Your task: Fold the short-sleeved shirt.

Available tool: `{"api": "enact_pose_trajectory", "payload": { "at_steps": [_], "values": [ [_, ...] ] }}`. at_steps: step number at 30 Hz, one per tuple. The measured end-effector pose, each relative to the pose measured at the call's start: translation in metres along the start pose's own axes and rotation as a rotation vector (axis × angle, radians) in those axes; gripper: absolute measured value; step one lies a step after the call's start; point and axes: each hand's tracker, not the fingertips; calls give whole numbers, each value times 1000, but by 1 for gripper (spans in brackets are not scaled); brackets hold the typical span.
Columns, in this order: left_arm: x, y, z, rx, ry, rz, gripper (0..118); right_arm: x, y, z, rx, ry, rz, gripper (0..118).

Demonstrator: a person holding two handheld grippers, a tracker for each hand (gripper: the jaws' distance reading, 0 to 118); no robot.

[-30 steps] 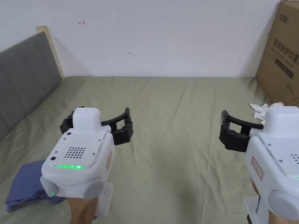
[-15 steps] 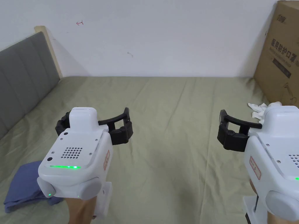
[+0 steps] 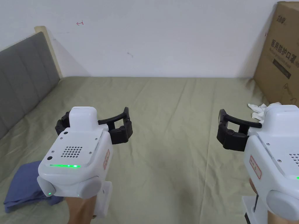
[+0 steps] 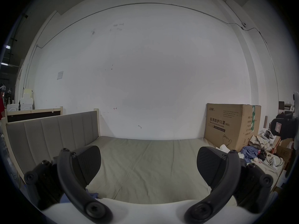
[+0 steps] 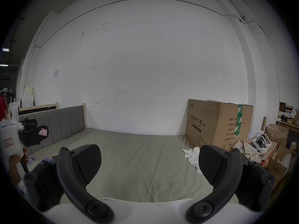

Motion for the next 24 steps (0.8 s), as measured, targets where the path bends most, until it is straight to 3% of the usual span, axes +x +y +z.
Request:
{"api": "enact_pose_trajectory", "payload": {
  "at_steps": [24],
  "values": [
    [-2,0,1,4,6,-2,118,-1,0,1,1,-8,13,118]
  ]
}}
